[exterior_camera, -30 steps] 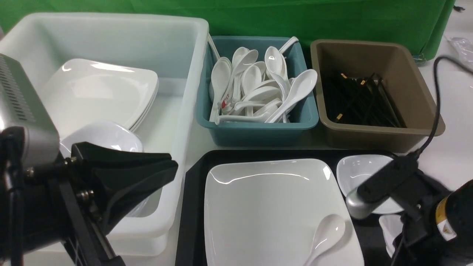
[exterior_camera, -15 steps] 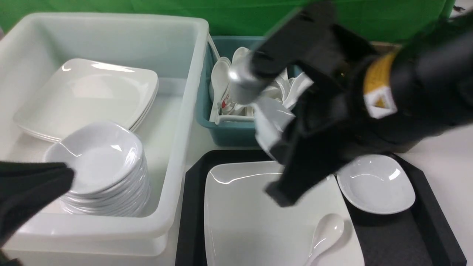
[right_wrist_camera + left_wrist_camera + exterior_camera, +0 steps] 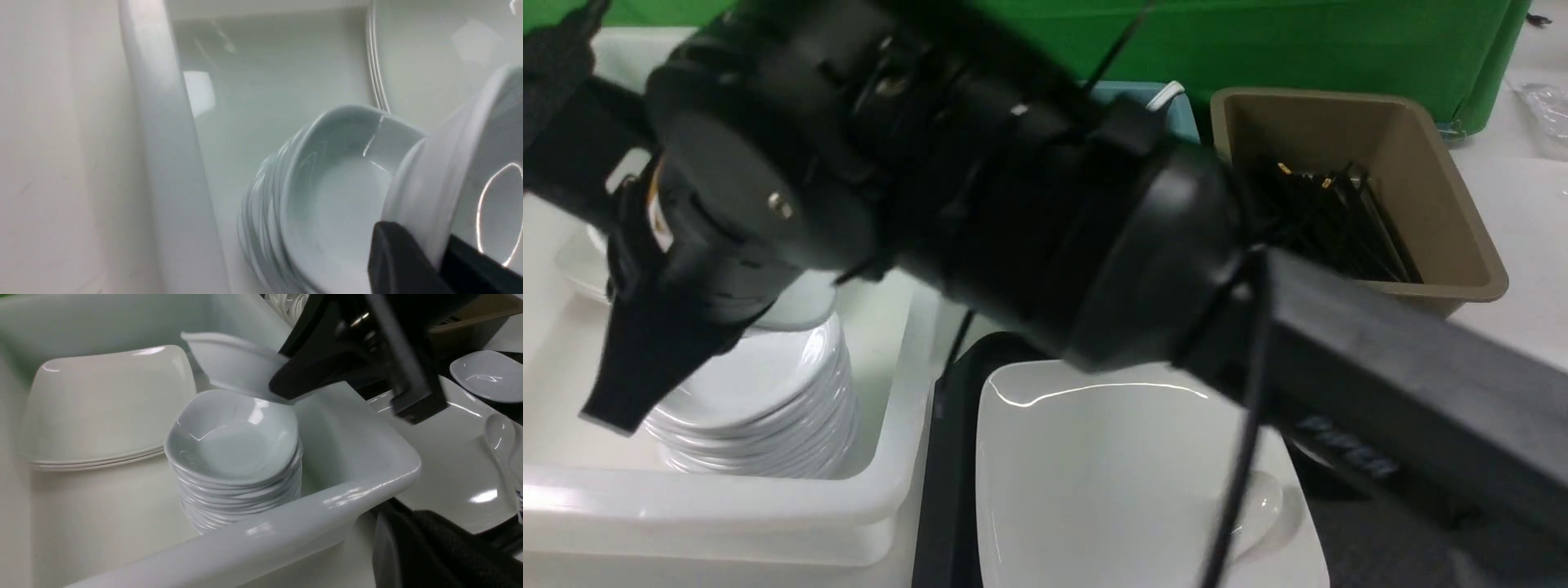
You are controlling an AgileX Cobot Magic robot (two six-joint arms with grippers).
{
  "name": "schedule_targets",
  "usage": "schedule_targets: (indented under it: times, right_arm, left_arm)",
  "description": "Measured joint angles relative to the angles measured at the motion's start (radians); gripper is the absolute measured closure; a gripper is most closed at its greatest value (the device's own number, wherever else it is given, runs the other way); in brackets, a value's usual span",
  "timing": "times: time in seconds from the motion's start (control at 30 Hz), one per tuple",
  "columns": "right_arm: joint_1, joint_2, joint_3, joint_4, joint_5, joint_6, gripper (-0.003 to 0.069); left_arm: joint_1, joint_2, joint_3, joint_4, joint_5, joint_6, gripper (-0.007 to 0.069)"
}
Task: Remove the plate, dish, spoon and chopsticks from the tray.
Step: Use the right arm to put the small plate into the large storage box on the left
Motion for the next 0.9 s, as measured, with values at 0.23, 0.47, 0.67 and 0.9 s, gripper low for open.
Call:
schedule_targets:
  times: [0.23, 0.47, 0.67, 0.9]
  right_arm:
    - [0.000, 0.095, -0.028, -0.007, -0.024, -0.004, 0.0506]
    - [-0.001, 0.073, -0.047, -0.012, 0.057, -0.002, 0.0237]
    - [-0.001, -0.052, -0.077, -0.108, 0.264, 0.031, 0.0224]
    - [-0.059, -0.255, 0.048, -0.190, 0.264, 0.078, 0.0384]
  left_arm:
    - [0.000, 0.000, 0.000, -0.025, 0.022, 0.031, 0.0607]
    - [0.000, 0.000, 0.000, -0.043, -0.006, 0.059, 0.0607]
    - [0.000, 0.016, 0.016, -0.171, -0.135, 0.184, 0.0607]
    - [0.000, 0.119, 0.044, -0.226, -0.240, 0.240, 0.0607]
